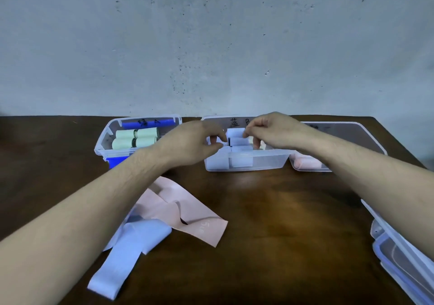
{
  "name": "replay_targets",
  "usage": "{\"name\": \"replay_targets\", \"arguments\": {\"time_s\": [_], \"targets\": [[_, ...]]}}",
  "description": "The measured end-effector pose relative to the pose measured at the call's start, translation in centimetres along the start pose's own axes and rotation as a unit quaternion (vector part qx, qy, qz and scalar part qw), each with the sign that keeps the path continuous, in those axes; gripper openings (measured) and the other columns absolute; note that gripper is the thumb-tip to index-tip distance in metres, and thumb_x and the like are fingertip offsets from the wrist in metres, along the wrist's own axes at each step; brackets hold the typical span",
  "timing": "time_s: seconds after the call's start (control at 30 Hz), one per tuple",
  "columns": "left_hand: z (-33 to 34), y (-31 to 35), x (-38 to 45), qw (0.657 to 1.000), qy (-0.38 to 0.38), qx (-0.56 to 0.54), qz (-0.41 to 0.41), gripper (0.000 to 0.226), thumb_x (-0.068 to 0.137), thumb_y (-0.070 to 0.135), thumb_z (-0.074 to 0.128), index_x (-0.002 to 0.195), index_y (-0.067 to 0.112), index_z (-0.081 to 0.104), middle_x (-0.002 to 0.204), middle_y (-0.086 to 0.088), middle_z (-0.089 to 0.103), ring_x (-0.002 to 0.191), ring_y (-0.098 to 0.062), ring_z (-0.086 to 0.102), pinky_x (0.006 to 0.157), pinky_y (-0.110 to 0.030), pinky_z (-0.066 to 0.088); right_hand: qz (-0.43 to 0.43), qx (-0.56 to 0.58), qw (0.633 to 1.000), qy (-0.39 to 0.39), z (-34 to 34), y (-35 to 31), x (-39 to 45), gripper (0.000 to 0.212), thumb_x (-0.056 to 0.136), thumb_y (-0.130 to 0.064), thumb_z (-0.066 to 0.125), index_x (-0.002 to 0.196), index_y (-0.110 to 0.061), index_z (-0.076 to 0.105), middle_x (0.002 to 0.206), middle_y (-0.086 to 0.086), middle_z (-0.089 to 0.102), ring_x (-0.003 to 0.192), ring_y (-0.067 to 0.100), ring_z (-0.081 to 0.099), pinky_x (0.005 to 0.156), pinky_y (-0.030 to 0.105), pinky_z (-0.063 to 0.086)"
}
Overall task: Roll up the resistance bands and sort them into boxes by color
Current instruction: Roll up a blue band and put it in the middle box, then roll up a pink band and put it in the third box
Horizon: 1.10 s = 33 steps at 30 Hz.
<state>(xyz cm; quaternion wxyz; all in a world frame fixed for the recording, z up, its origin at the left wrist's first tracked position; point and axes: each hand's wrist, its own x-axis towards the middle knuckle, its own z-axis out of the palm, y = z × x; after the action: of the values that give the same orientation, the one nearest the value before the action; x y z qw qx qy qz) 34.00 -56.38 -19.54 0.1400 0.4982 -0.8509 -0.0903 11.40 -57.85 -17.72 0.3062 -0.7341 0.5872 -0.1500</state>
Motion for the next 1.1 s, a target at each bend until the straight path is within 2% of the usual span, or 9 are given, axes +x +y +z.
{"name": "replay_targets", "arguments": {"time_s": [0.13, 0.23, 0.33, 0.5, 0.57, 0.7, 0.77, 0.87, 1.1], "targets": [[-0.1, -0.3, -3.8, 1.000, 0.019, -0.019, -0.009, 0.019, 0.094, 0.031, 0.058, 0.110, 0.033, 0.068, 0.099, 0.016, 0.062, 0.086, -0.005, 0.057, 0.075, -0.025, 0.048, -0.018, 0.000, 1.000, 0.006, 1.4, -1.4, -2.8, 0.027, 0.095, -0.028, 0.047, 0.084, -0.027, 0.071, 0.073, -0.010, 0.071, 0.070, 0.007, 0.055, 0.064, 0.025, 0.040], [0.3, -0.2, -6.8, 0.999, -0.010, -0.028, -0.016, 0.019, 0.094, 0.036, 0.060, 0.112, 0.036, 0.066, 0.103, 0.017, 0.062, 0.089, -0.004, 0.058, 0.077, -0.025, 0.051, -0.022, -0.002, 1.000, -0.018, 3.6, -2.1, -4.5, 0.024, 0.090, -0.029, 0.053, 0.072, -0.019, 0.065, 0.068, -0.007, 0.067, 0.063, 0.010, 0.055, 0.061, 0.025, 0.041], [1.0, 0.0, -9.3, 0.998, -0.047, -0.042, -0.021, 0.017, 0.092, 0.040, 0.063, 0.109, 0.036, 0.063, 0.101, 0.017, 0.059, 0.091, 0.000, 0.058, 0.074, -0.019, 0.047, -0.028, -0.044, 0.997, -0.049, 6.3, -2.2, -5.5, 0.039, 0.087, -0.051, 0.063, 0.063, -0.021, 0.057, 0.061, -0.007, 0.057, 0.054, 0.009, 0.049, 0.059, 0.026, 0.040], [1.9, -0.3, -12.7, 0.997, -0.063, -0.045, -0.029, 0.025, 0.088, 0.038, 0.065, 0.112, 0.033, 0.062, 0.106, 0.018, 0.058, 0.093, 0.002, 0.054, 0.074, -0.011, 0.039, -0.083, -0.064, 0.986, -0.129, 10.2, -2.8, -7.4, 0.034, 0.080, -0.064, 0.070, 0.096, -0.035, 0.066, 0.089, -0.015, 0.066, 0.077, 0.000, 0.059, 0.069, 0.019, 0.047], [2.1, -0.9, -13.9, 0.997, -0.075, -0.020, -0.029, 0.039, 0.082, 0.044, 0.061, 0.119, 0.034, 0.061, 0.116, 0.017, 0.057, 0.106, -0.003, 0.051, 0.091, -0.022, 0.043, -0.113, -0.078, 0.982, -0.132, 11.6, -2.9, -7.7, 0.039, 0.081, -0.061, 0.071, 0.110, -0.035, 0.065, 0.096, -0.016, 0.064, 0.082, -0.001, 0.058, 0.070, 0.017, 0.044], [2.8, -2.0, -15.9, 0.991, -0.110, 0.029, -0.071, 0.069, 0.076, 0.049, 0.054, 0.143, 0.038, 0.041, 0.147, 0.015, 0.040, 0.135, -0.009, 0.032, 0.113, -0.038, 0.033, -0.091, -0.074, 0.983, -0.140, 13.6, -2.8, -8.1, 0.056, 0.082, -0.043, 0.074, 0.133, -0.034, 0.053, 0.108, -0.013, 0.059, 0.090, 0.004, 0.058, 0.077, 0.022, 0.050], [3.4, -2.8, -16.8, 0.985, -0.129, 0.047, -0.105, 0.076, 0.081, 0.048, 0.058, 0.150, 0.036, 0.030, 0.155, 0.012, 0.032, 0.141, -0.013, 0.027, 0.115, -0.038, 0.029, -0.072, -0.093, 0.982, -0.145, 14.1, -2.9, -8.7, 0.045, 0.084, -0.032, 0.070, 0.127, -0.030, 0.057, 0.105, -0.011, 0.060, 0.089, 0.010, 0.061, 0.075, 0.026, 0.052], [4.2, -3.2, -17.6, 0.984, -0.117, 0.031, -0.131, 0.073, 0.084, 0.055, 0.058, 0.150, 0.036, 0.032, 0.150, 0.008, 0.043, 0.137, -0.013, 0.037, 0.113, -0.036, 0.033, -0.055, -0.080, 0.984, -0.150, 13.7, -2.9, -9.6, 0.012, 0.088, -0.027, 0.064, 0.099, -0.023, 0.069, 0.090, -0.008, 0.063, 0.077, 0.011, 0.057, 0.063, 0.025, 0.043], [5.1, -1.2, -17.7, 0.989, 0.000, -0.005, -0.145, 0.035, 0.096, 0.041, 0.054, 0.129, 0.032, 0.060, 0.131, 0.010, 0.061, 0.119, -0.012, 0.053, 0.097, -0.029, 0.044, -0.056, 0.080, 0.991, -0.095, 11.3, -2.6, -12.7, 0.003, 0.086, -0.016, 0.063, 0.085, -0.017, 0.066, 0.075, -0.010, 0.063, 0.065, 0.004, 0.049, 0.067, 0.024, 0.037]]}}
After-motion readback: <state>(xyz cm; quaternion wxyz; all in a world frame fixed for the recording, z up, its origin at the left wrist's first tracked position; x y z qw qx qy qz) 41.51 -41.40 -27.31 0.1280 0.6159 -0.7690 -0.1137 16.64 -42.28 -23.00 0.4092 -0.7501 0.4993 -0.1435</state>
